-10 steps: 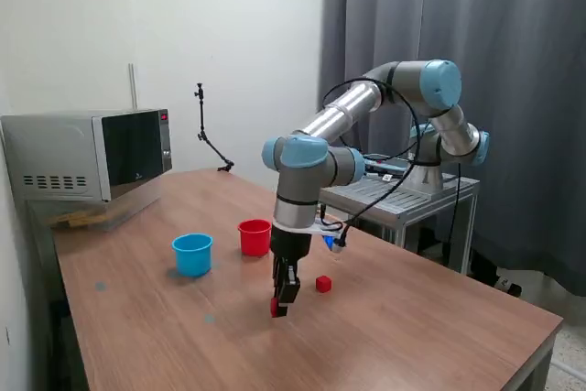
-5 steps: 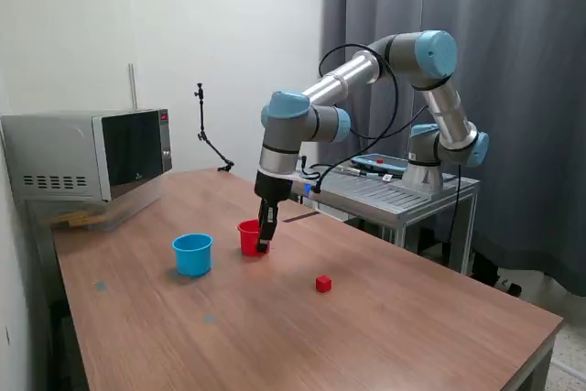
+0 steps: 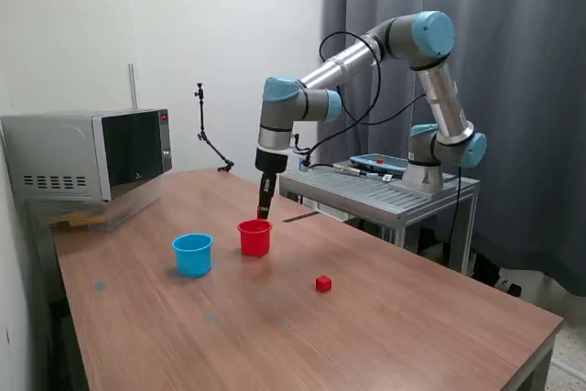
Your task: Place red objects in the red bin, and blue objects in the blue bin.
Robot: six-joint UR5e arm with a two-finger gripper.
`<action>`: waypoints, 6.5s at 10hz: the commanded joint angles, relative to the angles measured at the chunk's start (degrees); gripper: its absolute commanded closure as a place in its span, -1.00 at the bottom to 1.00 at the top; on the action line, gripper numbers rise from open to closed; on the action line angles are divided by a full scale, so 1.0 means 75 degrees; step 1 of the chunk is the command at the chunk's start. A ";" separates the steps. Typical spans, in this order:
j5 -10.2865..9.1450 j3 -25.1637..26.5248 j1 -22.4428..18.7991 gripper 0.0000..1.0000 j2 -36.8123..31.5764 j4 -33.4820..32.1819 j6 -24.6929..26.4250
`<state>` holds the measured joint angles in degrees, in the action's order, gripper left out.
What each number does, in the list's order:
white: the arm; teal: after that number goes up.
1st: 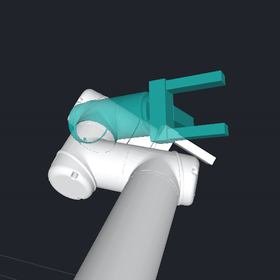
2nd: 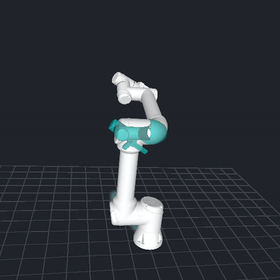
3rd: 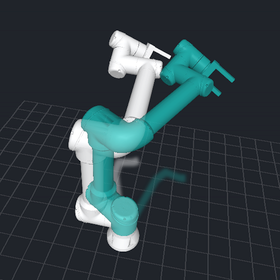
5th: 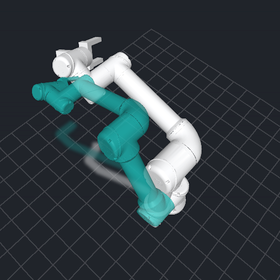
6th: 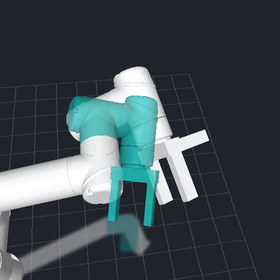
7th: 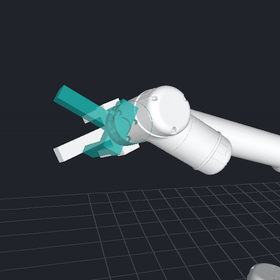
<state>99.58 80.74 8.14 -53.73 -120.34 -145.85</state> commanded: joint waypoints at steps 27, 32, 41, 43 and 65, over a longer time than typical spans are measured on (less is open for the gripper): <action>-0.0856 0.0907 0.1106 -1.00 -0.0184 -0.0407 -0.0370; -0.0856 0.0919 0.0489 -1.00 -0.0219 -0.0372 -0.0406; -0.1933 0.1130 -0.1369 -1.00 -0.0185 0.0023 -0.4375; -0.1922 0.0838 -0.1355 -1.00 0.0236 0.0143 -0.4507; -0.1806 0.0403 -0.1309 -1.00 0.1245 -0.0770 -0.4331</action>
<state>85.88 84.33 -2.10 -44.55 -126.00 -178.16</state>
